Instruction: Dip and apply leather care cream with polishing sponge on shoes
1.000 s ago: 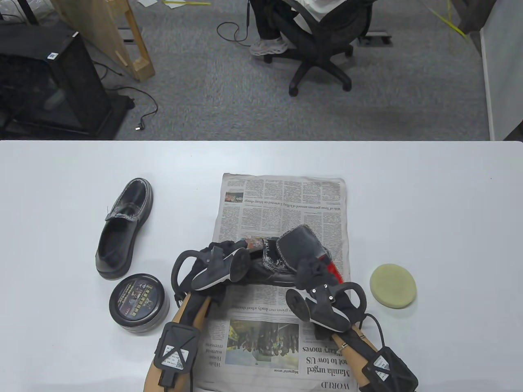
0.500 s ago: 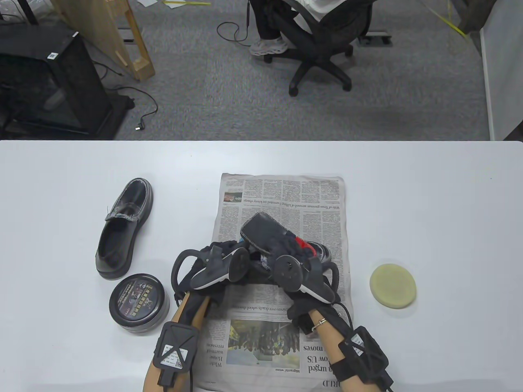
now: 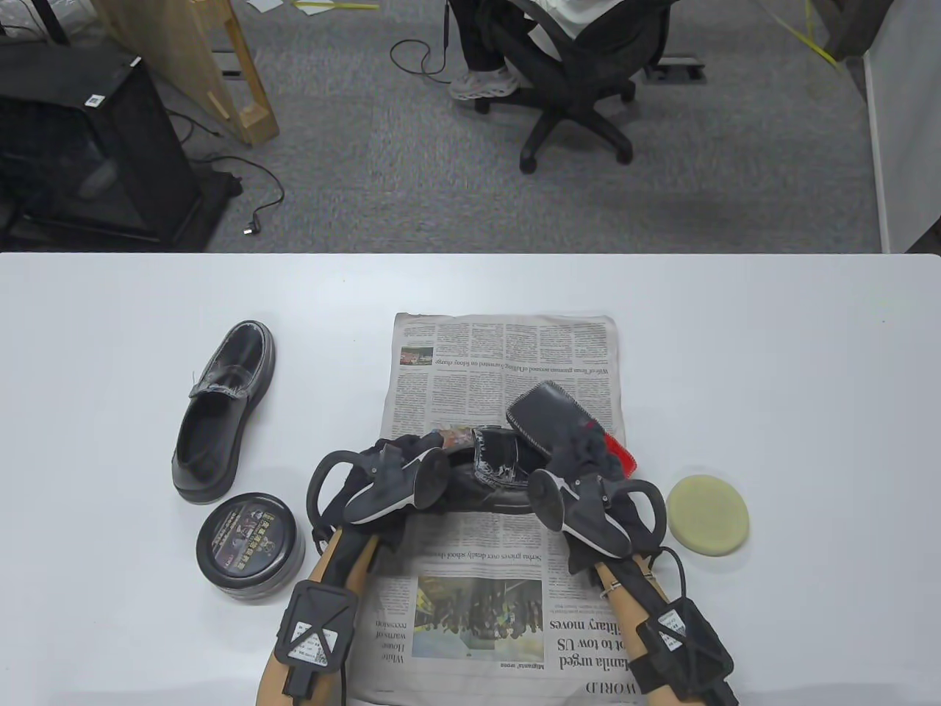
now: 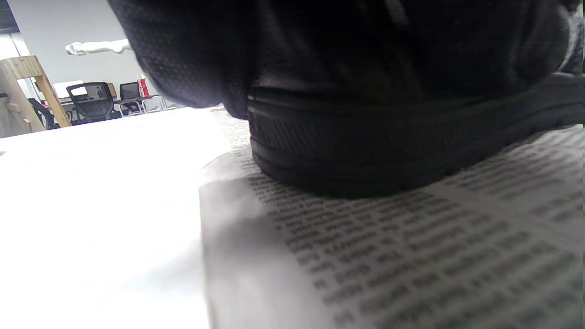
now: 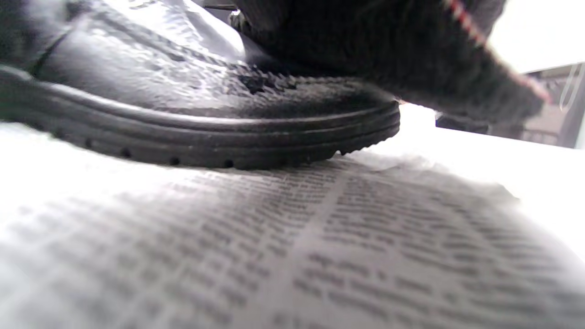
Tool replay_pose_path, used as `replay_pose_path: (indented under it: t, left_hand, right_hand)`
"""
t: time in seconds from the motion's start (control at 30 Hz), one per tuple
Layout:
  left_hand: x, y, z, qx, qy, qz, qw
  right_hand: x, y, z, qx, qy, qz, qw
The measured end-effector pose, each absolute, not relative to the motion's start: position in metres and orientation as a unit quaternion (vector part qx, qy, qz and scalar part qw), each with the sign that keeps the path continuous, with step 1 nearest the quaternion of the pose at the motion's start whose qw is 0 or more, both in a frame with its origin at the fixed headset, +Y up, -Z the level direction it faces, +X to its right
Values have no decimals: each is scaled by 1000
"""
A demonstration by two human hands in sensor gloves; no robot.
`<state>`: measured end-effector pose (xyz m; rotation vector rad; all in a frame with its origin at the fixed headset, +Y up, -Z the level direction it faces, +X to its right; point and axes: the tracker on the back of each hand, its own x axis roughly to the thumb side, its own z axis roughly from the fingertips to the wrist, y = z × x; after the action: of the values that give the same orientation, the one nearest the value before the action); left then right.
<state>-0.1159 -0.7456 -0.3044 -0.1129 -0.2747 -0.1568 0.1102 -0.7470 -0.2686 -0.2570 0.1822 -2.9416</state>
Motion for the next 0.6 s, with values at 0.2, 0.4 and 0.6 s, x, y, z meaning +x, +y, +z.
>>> replay_pose_path:
  t: [0.2,0.4,0.6]
  left_hand:
    - [-115,-747,-305,-59,-141,-68,986]
    - [-115,-747,-305,-61,-147,-66,985]
    - [-115,-748,-305,-61,-149,-57,985]
  right_hand:
    - [85,-740,-244,-157,69,-984,38]
    - [54,-726,-250,-199,57,-976,-64]
    - [60,-735,-289,-132,1,-983,-124]
